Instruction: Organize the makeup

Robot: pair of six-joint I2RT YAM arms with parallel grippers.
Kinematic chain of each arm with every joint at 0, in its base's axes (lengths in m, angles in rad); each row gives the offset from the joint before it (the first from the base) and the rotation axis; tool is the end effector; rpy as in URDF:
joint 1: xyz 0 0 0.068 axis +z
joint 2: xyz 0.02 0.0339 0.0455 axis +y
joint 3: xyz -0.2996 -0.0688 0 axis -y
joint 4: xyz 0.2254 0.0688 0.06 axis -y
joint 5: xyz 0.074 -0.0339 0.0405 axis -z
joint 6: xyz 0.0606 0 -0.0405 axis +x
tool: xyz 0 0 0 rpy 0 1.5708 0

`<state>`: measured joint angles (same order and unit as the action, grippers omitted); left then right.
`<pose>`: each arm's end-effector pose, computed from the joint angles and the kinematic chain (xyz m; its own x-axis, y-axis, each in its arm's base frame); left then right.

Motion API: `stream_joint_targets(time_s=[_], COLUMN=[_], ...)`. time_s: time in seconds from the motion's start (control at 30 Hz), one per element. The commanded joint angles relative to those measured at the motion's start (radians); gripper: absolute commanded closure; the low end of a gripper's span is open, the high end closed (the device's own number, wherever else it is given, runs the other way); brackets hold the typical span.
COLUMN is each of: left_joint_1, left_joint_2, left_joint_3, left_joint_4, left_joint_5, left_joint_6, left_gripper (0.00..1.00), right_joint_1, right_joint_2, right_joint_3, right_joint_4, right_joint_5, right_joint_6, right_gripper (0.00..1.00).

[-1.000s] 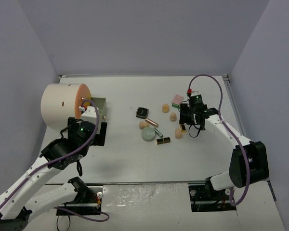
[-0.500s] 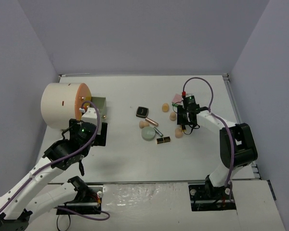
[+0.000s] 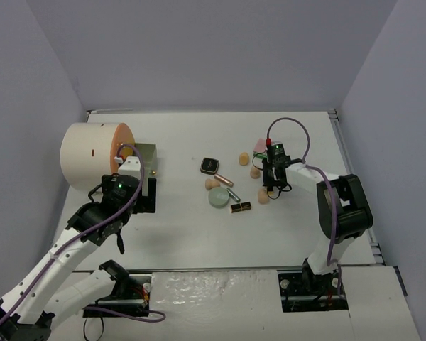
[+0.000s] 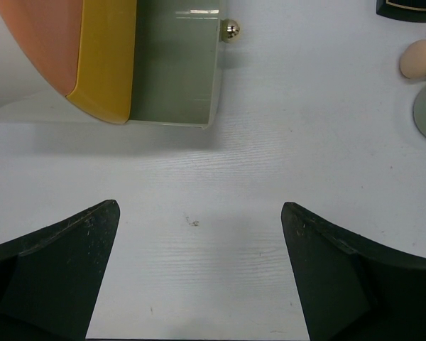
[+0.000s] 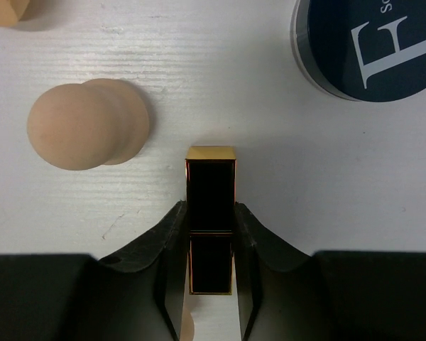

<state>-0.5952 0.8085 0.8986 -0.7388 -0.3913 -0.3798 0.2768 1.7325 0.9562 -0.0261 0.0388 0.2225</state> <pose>0.1254 -0.0570 0.3317 -0.5635 -0.0324 -0.8255 0.0622 0.9947 -0.0814 0.3514 0.0974 0.1973 -0.7291 0.0221 -0.6840 -0.0884 0.9881 0.1262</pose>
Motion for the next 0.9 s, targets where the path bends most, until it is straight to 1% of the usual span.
stream_joint_targets(time_s=[0.0,0.07,0.13,0.2,0.33,0.43,0.53,0.67,0.77,0.87], left_joint_1=[0.019,0.019,0.019,0.020,0.018,0.017,0.016,0.013,0.009,0.009], left_joint_2=[0.000,0.000,0.005,0.018,0.037,0.056,0.095,0.166,0.239,0.289], left_joint_3=[0.017,0.018,0.027,0.051,0.131,0.218,0.299,0.430,0.504,0.556], left_joint_4=[0.068,0.075,0.087,0.090,0.075,0.065,0.065,0.058,0.056,0.078], left_joint_5=[0.049,0.064,0.089,0.122,0.198,0.281,0.383,0.456,0.526,0.580], left_joint_6=[-0.010,-0.008,-0.004,-0.007,-0.035,-0.075,-0.118,-0.171,-0.199,-0.229], left_gripper=[0.03,0.03,0.03,0.03,0.03,0.03,0.03,0.03,0.03,0.03], right_joint_1=[0.005,0.004,0.006,0.008,0.028,0.075,0.129,0.227,0.297,0.349], right_joint_2=[-0.035,-0.077,-0.122,-0.200,-0.348,-0.481,-0.557,-0.609,-0.607,-0.585], right_joint_3=[0.039,0.040,0.041,0.039,0.029,0.019,0.011,0.003,0.016,0.039], right_joint_4=[0.045,0.043,0.037,0.032,0.033,0.052,0.102,0.198,0.246,0.286], right_joint_5=[0.039,0.039,0.028,0.007,-0.086,-0.170,-0.268,-0.368,-0.395,-0.424], right_joint_6=[-0.005,-0.007,-0.010,-0.016,-0.050,-0.103,-0.147,-0.207,-0.251,-0.258], right_gripper=[0.86,0.93,0.97,0.97,1.00,1.00,1.00,1.00,1.00,1.00])
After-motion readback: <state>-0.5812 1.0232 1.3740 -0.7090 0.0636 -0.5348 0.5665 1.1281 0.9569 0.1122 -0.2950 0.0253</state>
